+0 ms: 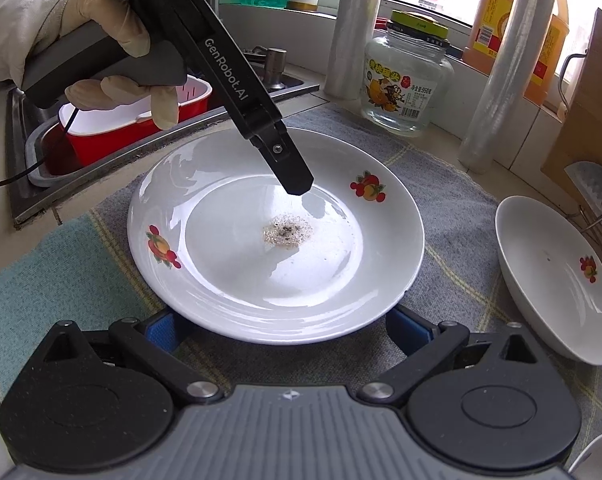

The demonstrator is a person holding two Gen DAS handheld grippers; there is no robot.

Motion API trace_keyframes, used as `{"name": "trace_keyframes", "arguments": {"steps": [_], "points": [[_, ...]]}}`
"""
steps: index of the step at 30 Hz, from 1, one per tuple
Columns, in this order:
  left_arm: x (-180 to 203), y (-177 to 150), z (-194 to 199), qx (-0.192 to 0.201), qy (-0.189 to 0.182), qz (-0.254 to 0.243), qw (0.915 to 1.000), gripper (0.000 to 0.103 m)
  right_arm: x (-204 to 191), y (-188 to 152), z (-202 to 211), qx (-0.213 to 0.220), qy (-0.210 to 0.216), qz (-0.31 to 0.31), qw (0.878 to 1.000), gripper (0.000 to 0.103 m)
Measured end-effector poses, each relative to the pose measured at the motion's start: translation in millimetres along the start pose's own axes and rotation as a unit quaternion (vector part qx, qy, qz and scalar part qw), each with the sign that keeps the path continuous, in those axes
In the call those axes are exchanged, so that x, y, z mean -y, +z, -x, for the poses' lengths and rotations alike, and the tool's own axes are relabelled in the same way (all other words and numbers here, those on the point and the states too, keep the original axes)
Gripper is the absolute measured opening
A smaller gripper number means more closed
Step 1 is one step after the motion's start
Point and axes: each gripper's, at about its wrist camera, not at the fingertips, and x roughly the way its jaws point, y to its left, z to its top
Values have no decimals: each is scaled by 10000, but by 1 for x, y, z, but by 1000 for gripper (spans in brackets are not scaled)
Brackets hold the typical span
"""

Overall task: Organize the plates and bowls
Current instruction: 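Lower the stained plate onto the towel by the sink and open the left gripper, then move the left gripper to the next white fruit-decal plate's rim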

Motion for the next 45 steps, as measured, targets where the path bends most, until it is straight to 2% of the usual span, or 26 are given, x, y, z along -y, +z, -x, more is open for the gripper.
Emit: {"name": "trace_keyframes", "arguments": {"steps": [4,7,13,17,21,25,32,37,45], "points": [[11,-7,21,510,538,-259,9969,94,5,-4,14,-73,-203,-144,9997,103],[25,-14,39,988,1023,-410,9890,100,8,-6,28,-46,-346,-276,9990,103],[57,-18,57,1490,1347,-534,9782,102,9,-14,53,0,-538,-499,9973,103],[83,-19,57,1652,1144,-894,9755,102,11,-21,66,-55,-702,-639,9955,103],[104,-16,52,1707,875,-827,9779,102,18,-29,80,9,-964,-813,9920,103],[130,-18,47,1687,932,-793,9781,102,32,-37,91,160,-1122,-1011,9884,103],[179,-22,37,1550,1027,-495,9813,102,58,-63,116,441,-1067,-993,9883,103],[214,-24,25,1470,969,-218,9841,102,84,-87,134,500,-1038,-1036,9879,103],[265,-21,2,1318,810,-127,9879,102,114,-129,165,526,-1012,-1009,9883,103]]}}
